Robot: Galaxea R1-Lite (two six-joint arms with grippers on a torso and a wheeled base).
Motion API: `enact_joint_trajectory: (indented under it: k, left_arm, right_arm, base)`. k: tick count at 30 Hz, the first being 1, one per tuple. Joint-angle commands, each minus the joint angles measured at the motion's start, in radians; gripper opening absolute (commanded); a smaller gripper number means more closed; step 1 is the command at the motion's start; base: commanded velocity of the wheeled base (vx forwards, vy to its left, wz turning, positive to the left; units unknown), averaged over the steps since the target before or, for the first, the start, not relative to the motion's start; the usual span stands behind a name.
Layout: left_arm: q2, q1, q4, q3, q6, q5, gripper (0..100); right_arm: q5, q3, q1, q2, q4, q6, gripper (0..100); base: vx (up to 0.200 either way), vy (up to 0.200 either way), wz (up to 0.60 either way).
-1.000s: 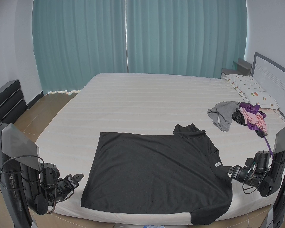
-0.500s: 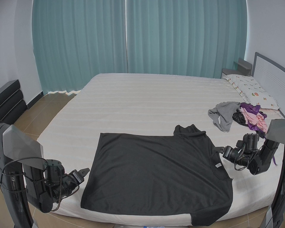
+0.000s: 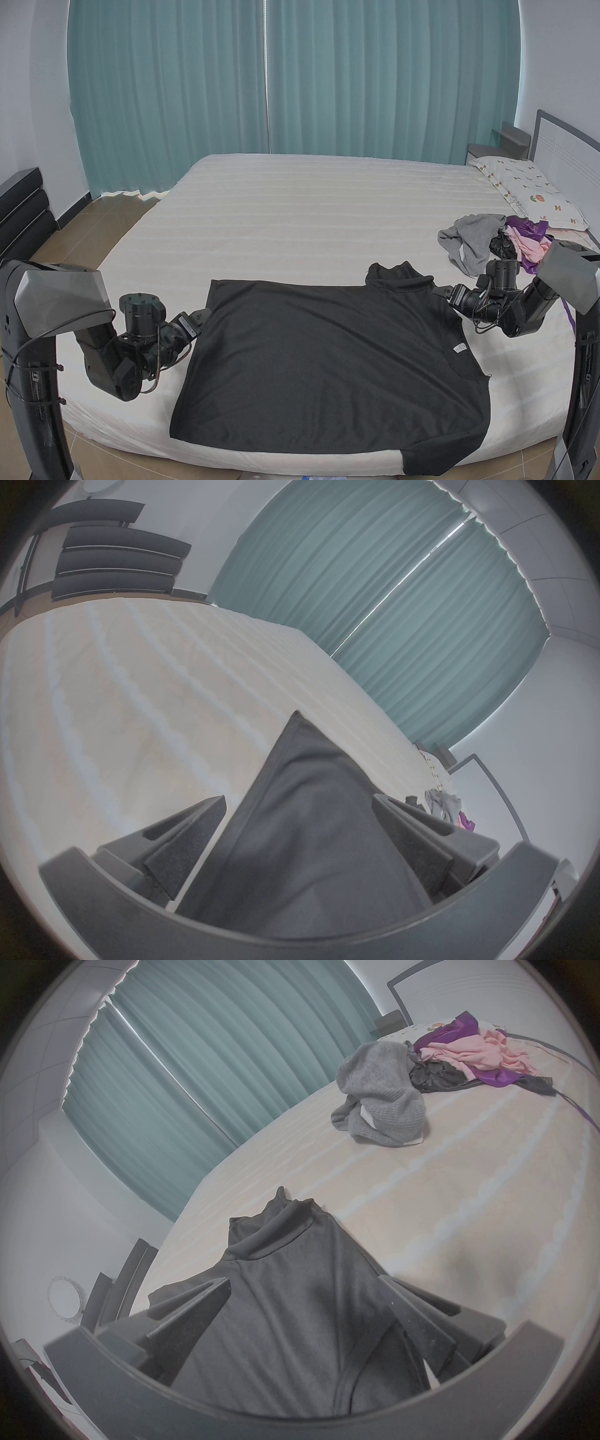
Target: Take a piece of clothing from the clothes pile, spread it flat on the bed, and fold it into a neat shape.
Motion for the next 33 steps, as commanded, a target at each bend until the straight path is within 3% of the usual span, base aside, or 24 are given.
enact_joint_trajectory:
  k: [1, 8, 21, 22, 33]
  left_arm:
    - [0.067, 0.003, 0.185, -0.285, -0.015, -0.002, 100]
    - [0.127, 0.009, 0.297, -0.479, -0.154, -0.002, 100]
    - [0.136, 0.032, 0.3, -0.444, -0.185, -0.027, 100]
    - [0.138, 0.032, 0.3, -0.446, -0.185, -0.027, 100]
    - [0.139, 0.033, 0.302, -0.443, -0.185, -0.027, 100]
  right_arm:
    - [-0.018, -0.196, 0.031, 0.133, 0.074, 0.004, 100]
    - [-0.02, -0.318, 0.031, 0.161, 0.118, 0.004, 100]
    - [-0.063, -0.503, 0.014, 0.281, 0.149, 0.004, 100]
    - [-0.063, -0.504, 0.014, 0.282, 0.151, 0.004, 0]
    - [-0.064, -0.478, 0.001, 0.272, 0.154, 0.004, 0]
  base:
    - [0.0, 0.0, 0.0]
    - [0.0, 0.0, 0.0]
    - [0.0, 0.0, 0.0]
    - [0.0, 0.0, 0.0]
    - [0.0, 0.0, 0.0]
